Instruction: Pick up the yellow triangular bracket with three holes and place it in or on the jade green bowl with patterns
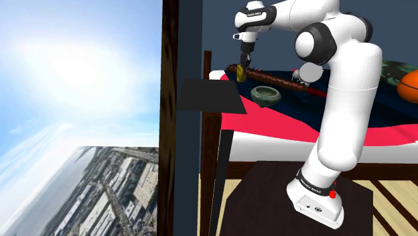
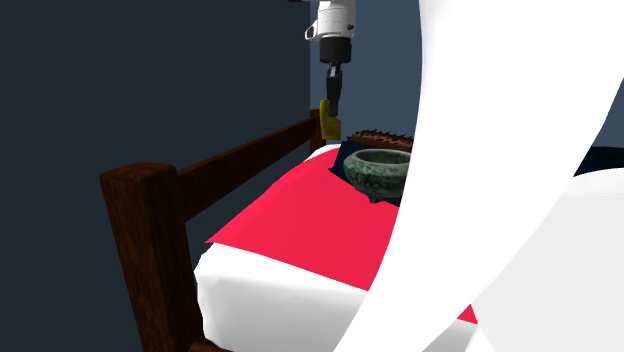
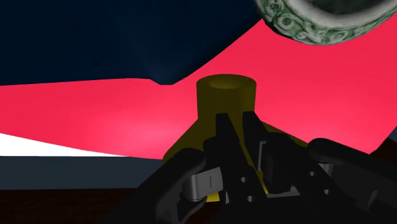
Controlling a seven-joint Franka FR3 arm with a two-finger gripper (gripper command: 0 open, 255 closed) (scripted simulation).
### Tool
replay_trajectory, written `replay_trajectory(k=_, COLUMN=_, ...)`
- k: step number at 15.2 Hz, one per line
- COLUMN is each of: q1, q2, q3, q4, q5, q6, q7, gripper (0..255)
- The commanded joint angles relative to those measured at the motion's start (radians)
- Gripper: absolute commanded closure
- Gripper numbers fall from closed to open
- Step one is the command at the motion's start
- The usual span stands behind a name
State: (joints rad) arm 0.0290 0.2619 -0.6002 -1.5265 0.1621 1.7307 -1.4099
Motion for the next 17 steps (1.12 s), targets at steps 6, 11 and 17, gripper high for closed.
replay_trajectory(k=6, q1=-0.016, q2=0.014, q3=-0.004, q4=0.117, q5=0.007, q6=-0.105, q7=-0.002, gripper=255)
replay_trajectory(k=11, q1=-0.003, q2=-0.064, q3=-0.017, q4=0.057, q5=-0.035, q6=-0.111, q7=-0.007, gripper=255)
replay_trajectory(k=17, q1=0.016, q2=-0.303, q3=-0.034, q4=-0.176, q5=-0.174, q6=-0.074, q7=-0.005, gripper=255)
